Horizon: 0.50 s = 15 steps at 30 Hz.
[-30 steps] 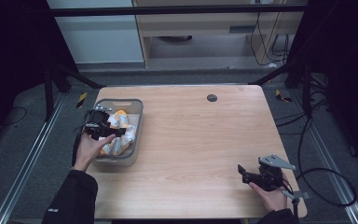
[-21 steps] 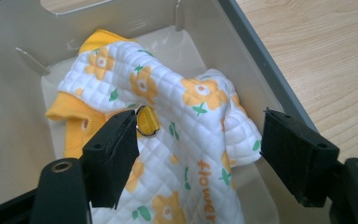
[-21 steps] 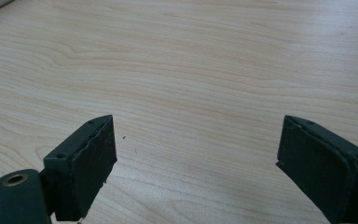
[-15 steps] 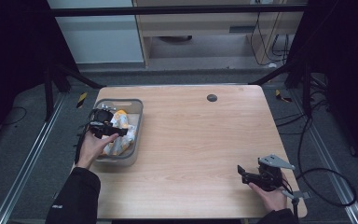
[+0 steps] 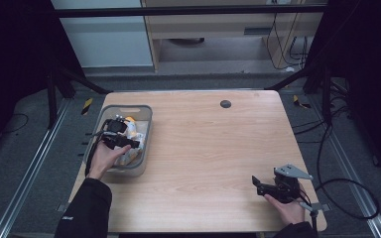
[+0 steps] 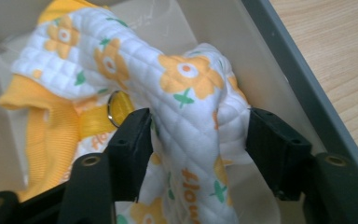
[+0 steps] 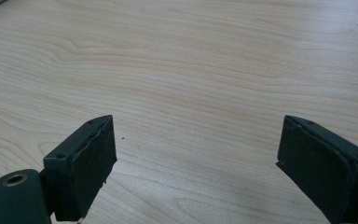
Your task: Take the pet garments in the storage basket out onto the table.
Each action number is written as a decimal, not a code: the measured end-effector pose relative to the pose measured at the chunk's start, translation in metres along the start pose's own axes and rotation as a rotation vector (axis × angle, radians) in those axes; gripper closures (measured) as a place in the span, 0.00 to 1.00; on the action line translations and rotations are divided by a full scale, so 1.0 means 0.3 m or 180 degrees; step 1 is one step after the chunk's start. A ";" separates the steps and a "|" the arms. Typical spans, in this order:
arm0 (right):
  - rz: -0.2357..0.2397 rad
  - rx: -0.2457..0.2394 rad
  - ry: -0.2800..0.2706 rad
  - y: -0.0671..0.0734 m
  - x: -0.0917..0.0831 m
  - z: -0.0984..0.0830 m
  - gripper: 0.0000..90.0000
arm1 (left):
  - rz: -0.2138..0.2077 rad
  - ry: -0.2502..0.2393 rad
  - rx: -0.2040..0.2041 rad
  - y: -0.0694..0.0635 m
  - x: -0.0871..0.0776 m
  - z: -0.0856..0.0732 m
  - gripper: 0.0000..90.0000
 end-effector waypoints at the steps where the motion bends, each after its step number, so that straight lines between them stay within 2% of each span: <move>1: 0.0008 0.0011 0.0011 0.002 -0.001 0.000 0.13 | -0.0002 0.0014 0.0001 0.001 0.001 0.000 0.47; 7: 0.0010 -0.0017 0.0015 0.004 0.003 -0.001 0.13 | -0.0022 0.0023 -0.0057 0.012 0.004 -0.005 0.59; 15: 0.0022 -0.0030 0.0038 0.006 0.005 -0.001 0.12 | 0.0055 0.0055 -0.0116 0.026 0.002 -0.018 0.85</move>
Point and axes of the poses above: each handheld gripper's, and its own axes: x roughly forward along the jaws, z roughly out of its top, y roughly to its left, the point moved 3 cm from there along x, roughly forward along the jaws, and after that the axes turned 8 degrees about -z, right-handed, at the moved point
